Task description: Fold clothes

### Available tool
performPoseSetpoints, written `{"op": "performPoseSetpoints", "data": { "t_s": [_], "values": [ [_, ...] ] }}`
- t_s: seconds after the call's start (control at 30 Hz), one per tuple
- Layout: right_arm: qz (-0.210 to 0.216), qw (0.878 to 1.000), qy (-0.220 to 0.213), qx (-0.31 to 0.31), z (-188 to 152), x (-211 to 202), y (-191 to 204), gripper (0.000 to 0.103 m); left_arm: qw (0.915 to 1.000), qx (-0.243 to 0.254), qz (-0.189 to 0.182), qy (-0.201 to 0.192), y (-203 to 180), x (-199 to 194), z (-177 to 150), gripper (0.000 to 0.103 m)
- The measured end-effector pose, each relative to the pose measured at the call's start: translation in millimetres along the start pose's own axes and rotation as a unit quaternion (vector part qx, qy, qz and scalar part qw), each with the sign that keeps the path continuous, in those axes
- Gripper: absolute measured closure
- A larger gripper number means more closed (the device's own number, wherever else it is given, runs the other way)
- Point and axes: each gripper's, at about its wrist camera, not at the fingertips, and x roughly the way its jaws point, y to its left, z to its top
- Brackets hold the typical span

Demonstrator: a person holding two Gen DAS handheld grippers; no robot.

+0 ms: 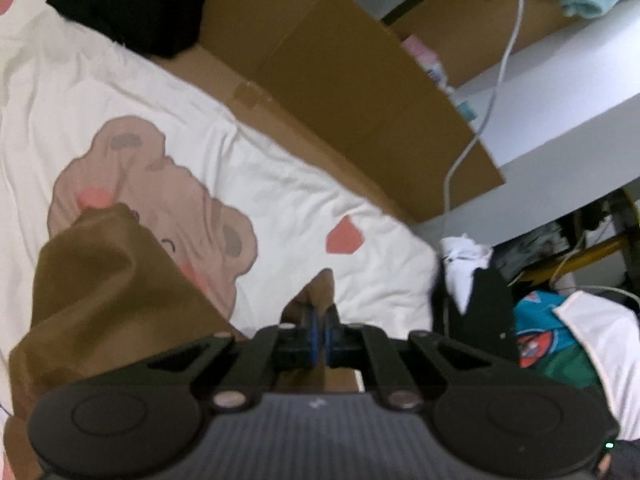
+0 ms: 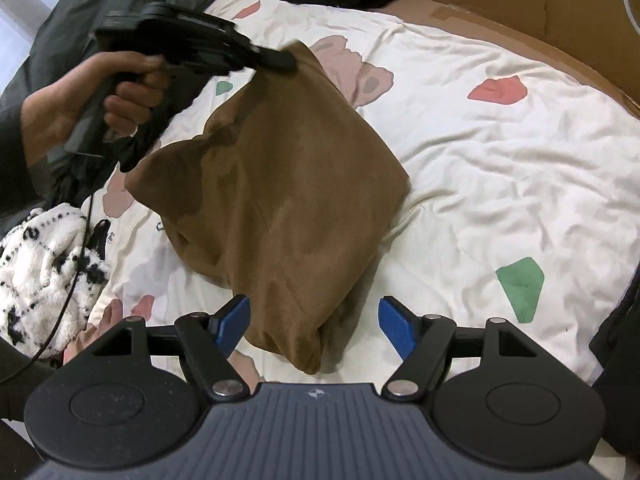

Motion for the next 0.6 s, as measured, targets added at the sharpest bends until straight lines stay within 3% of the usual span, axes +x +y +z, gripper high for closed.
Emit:
{"op": "performPoseSetpoints", "data": {
  "t_s": [0.3,0.5,0.6],
  "values": [
    [-0.006,1.0,0.003,-0.013,10,9,13,0.028,0.9958,-0.02,-0.045,-0.078,13,-76,7,0.1],
    [-0.007,1.0,0.002,-0.03,19,15,27,0.028,0.9843,-0.059,-0.034,-0.163,46,-147,7,0.1],
    [-0.007,0.999,0.001,-0.038,23,17,34,0.028,0.9738,-0.095,-0.018,-0.206,75,-185,-3,0.1]
  ]
}}
